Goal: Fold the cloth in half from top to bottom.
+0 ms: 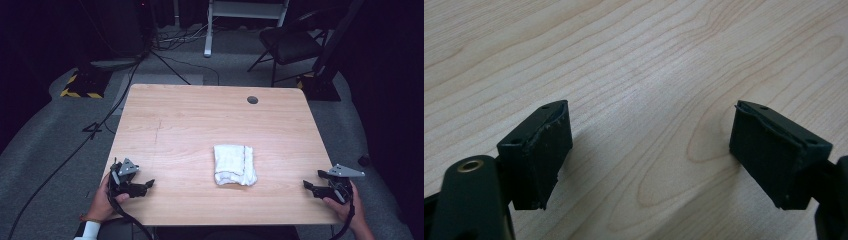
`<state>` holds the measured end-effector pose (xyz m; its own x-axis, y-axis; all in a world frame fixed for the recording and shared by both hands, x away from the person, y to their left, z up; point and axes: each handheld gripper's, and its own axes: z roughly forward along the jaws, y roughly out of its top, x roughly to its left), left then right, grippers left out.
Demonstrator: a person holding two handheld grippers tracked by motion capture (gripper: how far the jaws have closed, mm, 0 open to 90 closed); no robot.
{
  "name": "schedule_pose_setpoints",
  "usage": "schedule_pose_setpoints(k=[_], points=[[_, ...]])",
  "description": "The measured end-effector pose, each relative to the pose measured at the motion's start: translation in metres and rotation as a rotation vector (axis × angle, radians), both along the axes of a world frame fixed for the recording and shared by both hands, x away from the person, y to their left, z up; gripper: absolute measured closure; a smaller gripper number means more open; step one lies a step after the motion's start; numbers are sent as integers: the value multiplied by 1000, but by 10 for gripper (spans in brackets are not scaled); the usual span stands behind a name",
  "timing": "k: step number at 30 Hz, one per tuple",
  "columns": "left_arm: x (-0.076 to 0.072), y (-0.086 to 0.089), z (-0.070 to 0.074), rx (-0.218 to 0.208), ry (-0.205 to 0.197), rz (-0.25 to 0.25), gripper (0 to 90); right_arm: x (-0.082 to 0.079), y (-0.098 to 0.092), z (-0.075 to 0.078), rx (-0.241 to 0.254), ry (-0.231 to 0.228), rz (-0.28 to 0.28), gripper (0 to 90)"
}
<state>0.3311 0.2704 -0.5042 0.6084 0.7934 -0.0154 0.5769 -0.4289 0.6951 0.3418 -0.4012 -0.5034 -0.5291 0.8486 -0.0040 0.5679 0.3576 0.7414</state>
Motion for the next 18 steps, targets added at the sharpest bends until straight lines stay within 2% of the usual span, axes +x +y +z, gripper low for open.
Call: schedule_pose_setpoints(k=[18], points=[[0, 0, 0, 1, 1, -1, 173, 0, 0, 0, 0, 1, 0, 204]])
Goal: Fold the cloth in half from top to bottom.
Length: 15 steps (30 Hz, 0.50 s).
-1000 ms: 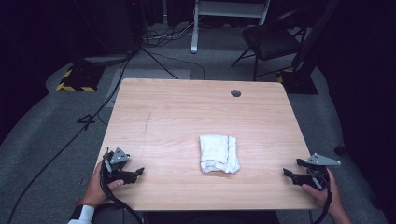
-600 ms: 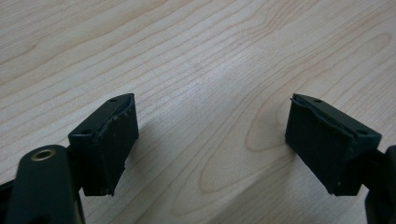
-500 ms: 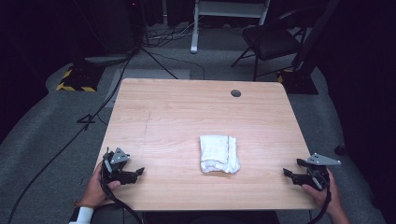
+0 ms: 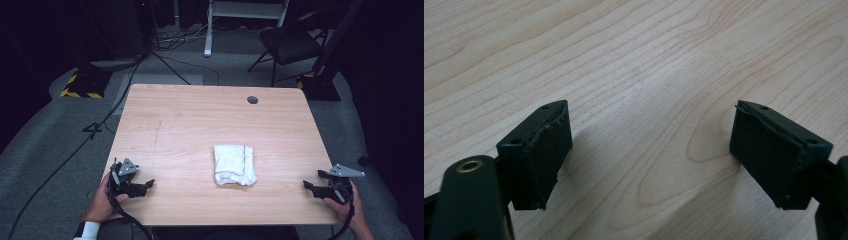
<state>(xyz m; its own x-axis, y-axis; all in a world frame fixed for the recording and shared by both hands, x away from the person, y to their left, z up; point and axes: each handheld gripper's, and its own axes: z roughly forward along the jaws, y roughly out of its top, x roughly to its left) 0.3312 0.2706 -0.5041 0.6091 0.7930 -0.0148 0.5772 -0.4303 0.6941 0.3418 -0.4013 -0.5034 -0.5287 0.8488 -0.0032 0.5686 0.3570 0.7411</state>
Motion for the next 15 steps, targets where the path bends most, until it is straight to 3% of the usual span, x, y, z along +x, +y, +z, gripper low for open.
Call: schedule_pose_setpoints(k=[15], points=[[1, 0, 0, 2, 3, -4, 169, 0, 0, 0, 0, 0, 1, 204]])
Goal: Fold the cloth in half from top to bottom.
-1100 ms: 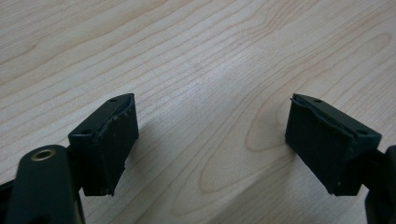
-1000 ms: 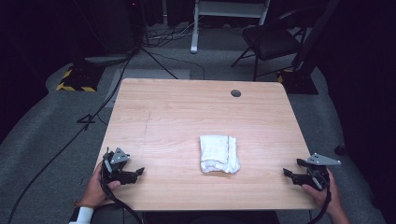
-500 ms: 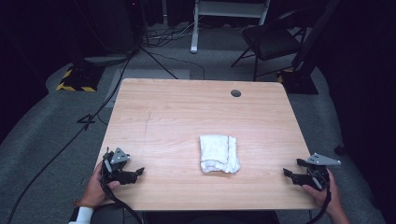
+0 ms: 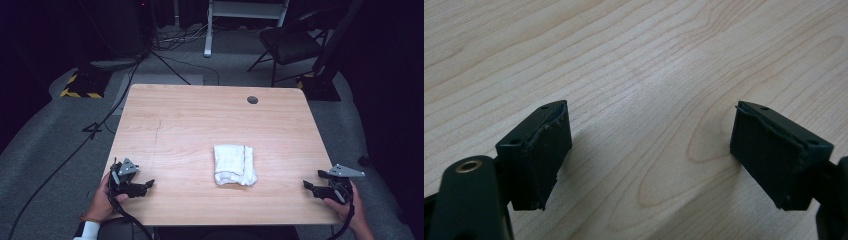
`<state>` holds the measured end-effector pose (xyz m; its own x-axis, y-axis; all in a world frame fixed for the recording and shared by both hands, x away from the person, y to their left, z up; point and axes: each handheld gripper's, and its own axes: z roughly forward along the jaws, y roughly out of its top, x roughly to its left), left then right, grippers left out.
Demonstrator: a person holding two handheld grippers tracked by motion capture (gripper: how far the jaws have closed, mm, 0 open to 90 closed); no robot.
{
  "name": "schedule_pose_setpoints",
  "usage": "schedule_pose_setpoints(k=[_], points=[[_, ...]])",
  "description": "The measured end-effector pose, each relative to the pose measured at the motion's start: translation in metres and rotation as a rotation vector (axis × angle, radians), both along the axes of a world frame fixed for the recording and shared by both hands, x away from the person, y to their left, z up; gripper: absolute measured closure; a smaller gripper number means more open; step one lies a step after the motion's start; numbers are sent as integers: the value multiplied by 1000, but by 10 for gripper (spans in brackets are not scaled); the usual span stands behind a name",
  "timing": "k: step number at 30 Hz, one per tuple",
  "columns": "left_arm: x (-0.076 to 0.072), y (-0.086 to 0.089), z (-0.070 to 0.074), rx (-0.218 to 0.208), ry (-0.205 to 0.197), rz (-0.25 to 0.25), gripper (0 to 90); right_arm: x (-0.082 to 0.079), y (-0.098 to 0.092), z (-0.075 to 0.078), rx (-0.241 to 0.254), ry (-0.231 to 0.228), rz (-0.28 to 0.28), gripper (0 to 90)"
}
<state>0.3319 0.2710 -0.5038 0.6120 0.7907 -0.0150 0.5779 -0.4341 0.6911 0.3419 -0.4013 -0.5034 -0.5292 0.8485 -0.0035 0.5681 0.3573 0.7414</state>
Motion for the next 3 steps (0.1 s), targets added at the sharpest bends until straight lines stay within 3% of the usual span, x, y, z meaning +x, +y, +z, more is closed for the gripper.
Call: schedule_pose_setpoints(k=[3], points=[[0, 0, 0, 1, 1, 0, 167, 0, 0, 0, 0, 0, 0, 202]])
